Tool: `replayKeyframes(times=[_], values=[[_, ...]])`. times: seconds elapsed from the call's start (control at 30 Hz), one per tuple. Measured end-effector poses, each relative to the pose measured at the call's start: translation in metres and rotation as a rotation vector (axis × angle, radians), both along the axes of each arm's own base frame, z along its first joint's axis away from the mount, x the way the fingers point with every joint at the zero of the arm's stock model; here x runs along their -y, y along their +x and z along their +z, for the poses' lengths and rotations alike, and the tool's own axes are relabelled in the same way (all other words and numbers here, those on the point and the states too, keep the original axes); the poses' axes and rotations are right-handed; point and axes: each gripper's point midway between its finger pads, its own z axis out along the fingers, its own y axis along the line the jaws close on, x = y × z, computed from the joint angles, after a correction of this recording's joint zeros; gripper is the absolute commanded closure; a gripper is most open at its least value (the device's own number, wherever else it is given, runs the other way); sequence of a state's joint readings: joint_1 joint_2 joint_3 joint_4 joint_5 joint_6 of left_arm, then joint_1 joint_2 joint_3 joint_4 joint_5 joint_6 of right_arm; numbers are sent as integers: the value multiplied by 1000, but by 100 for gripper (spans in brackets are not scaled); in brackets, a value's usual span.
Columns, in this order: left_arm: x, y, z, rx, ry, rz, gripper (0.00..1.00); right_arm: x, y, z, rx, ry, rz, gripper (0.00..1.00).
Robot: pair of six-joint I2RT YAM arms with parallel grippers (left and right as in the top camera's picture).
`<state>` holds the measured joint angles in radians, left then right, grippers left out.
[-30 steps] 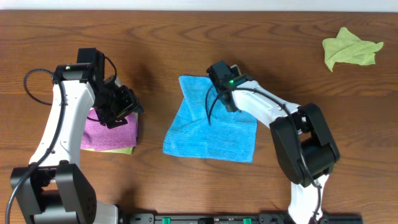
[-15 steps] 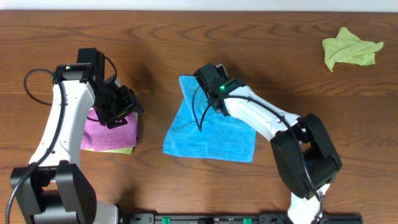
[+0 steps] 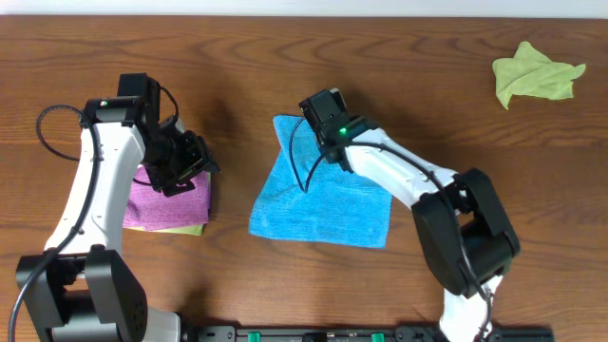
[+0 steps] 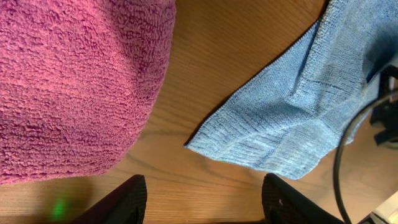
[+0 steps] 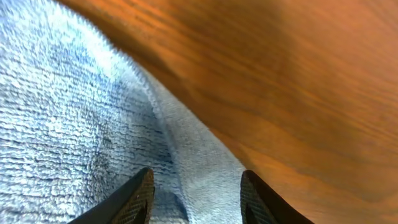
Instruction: Fold the cloth
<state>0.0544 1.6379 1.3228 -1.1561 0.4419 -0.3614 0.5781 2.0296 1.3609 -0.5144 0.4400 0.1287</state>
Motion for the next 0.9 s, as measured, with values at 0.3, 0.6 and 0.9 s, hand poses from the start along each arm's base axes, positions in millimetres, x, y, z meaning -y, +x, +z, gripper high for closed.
replayKeyframes(times=[0.3,0.6,0.9], values=[[0,0,0,0,0,0,39,1,-2,-24,-39,-21,1,58],[0,-3,0,-14,-1,0,39,-1,3,-26,-20,-18,-2,64],[0,-4,0,-16,-1,0,39,9,8,-26,-19,-20,-24,67]])
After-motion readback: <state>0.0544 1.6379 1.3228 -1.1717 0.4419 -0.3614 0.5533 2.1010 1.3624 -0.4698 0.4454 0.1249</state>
